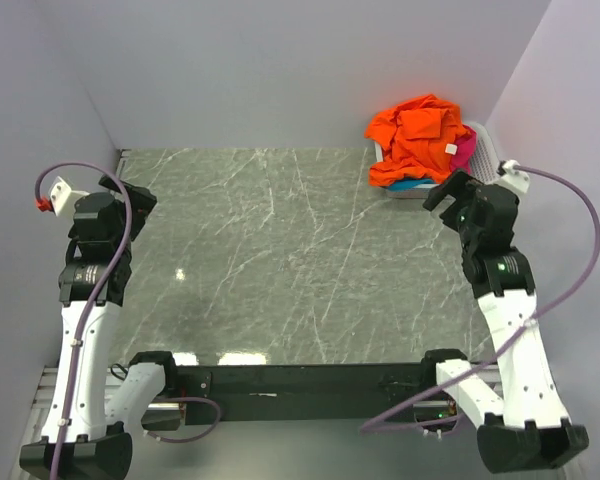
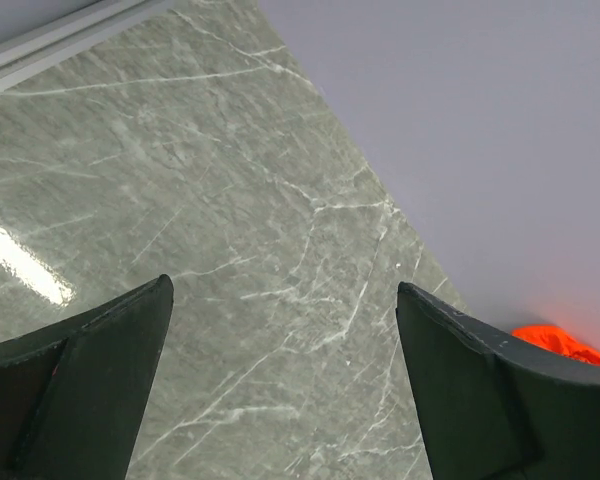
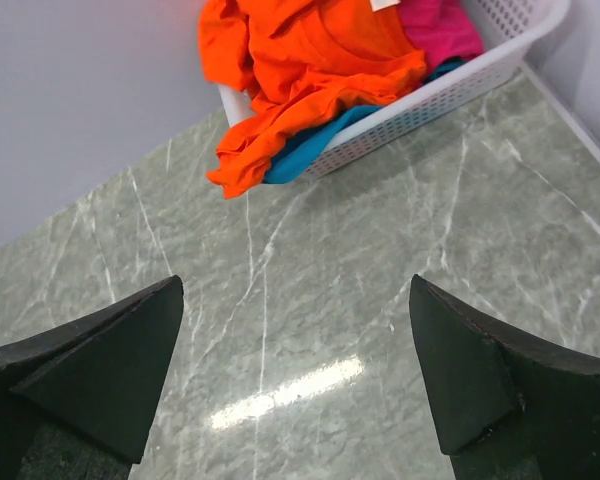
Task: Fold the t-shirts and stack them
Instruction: Grab the tshirt from the pile
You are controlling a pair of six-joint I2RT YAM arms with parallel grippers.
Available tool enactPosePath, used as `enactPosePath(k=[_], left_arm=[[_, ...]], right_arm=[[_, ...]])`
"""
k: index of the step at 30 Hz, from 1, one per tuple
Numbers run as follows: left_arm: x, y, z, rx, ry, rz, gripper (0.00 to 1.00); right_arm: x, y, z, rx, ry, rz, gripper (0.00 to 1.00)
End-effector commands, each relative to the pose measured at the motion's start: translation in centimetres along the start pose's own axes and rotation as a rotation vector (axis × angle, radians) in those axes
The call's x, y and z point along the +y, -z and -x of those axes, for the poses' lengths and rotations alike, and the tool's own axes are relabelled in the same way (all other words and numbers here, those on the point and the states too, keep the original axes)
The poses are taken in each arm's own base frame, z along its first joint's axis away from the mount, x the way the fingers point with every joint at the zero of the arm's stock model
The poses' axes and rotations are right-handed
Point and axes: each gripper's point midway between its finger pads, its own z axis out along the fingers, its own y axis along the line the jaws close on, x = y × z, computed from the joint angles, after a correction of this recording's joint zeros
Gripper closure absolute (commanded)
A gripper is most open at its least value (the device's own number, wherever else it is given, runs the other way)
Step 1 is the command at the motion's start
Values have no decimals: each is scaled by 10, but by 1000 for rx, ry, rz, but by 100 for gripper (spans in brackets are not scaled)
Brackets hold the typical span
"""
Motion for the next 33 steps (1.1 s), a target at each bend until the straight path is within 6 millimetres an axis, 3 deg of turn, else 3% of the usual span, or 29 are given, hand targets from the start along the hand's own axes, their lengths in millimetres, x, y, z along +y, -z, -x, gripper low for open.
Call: enactPosePath(k=[1, 3, 4, 6, 7, 8, 9, 10, 11, 12, 13, 14, 16, 18, 19, 20, 21, 22, 23, 24, 25, 26, 28, 29, 33], left_arm=[[-11, 4, 19, -80, 38, -42, 0], [-9, 3, 19, -84, 38, -37, 0], [-8, 2, 19, -86, 38, -33, 1], [-4, 0, 17, -91, 37, -17, 0], [-3, -1, 17, -96, 40, -19, 1], [-2, -2, 16, -97, 36, -20, 0], [-3, -4, 14, -95, 35, -26, 1], [0, -6, 10, -88, 31, -22, 1], [-4, -7, 11, -91, 33, -40, 1], [-4, -9, 9, -86, 29, -43, 1], [-4, -12, 5, -73, 25, -45, 0], [-4, -14, 4, -70, 22, -49, 1], [-4, -21, -2, -52, 11, -41, 1], [-3, -25, -5, -46, 3, -39, 1], [-4, -29, -8, -33, -6, -39, 0], [-4, -32, -10, -27, -10, -40, 1], [-7, -34, -10, -28, -15, -45, 0], [-5, -39, -14, -18, -24, -38, 1], [-4, -42, -15, -13, -28, -31, 1], [-2, -47, -18, -4, -36, -16, 1], [-3, -49, -19, 0, -41, -13, 1], [-3, -50, -19, 5, -46, -10, 0], [0, -57, -23, 20, -59, 16, 1], [2, -59, -23, 20, -62, 29, 1], [1, -65, -24, 33, -73, 56, 1]], right_arm=[[28, -14, 29, -71, 42, 97, 0], [39, -33, 30, -64, 92, 132, 0], [44, -37, 41, -83, 84, 126, 0], [45, -66, 37, -40, 89, 79, 0], [52, -72, 53, -69, 85, 74, 0], [52, -97, 42, -25, 101, 48, 0], [55, -108, 43, -18, 111, 44, 0], [65, -114, 59, -40, 114, 56, 0], [63, -142, 44, 11, 132, 26, 0], [63, -152, 45, 18, 127, 2, 0], [71, -159, 61, -7, 117, 0, 0], [61, -185, 48, 13, 124, -67, 0], [60, -218, 46, 0, 117, -108, 0], [58, -240, 46, -19, 117, -130, 0], [66, -247, 58, -48, 108, -119, 0], [61, -269, 42, -14, 122, -130, 1], [60, -279, 37, 2, 126, -142, 1], [71, -283, 60, -45, 111, -129, 1], [60, -305, 42, -17, 122, -172, 2], [68, -308, 60, -54, 107, -168, 2], [59, -326, 45, -33, 116, -192, 2], [60, -332, 52, -63, 103, -191, 2], [57, -348, 37, -61, 91, -188, 3], [43, -355, 39, -75, 69, -206, 4], [36, -378, 29, -92, -40, -171, 8]])
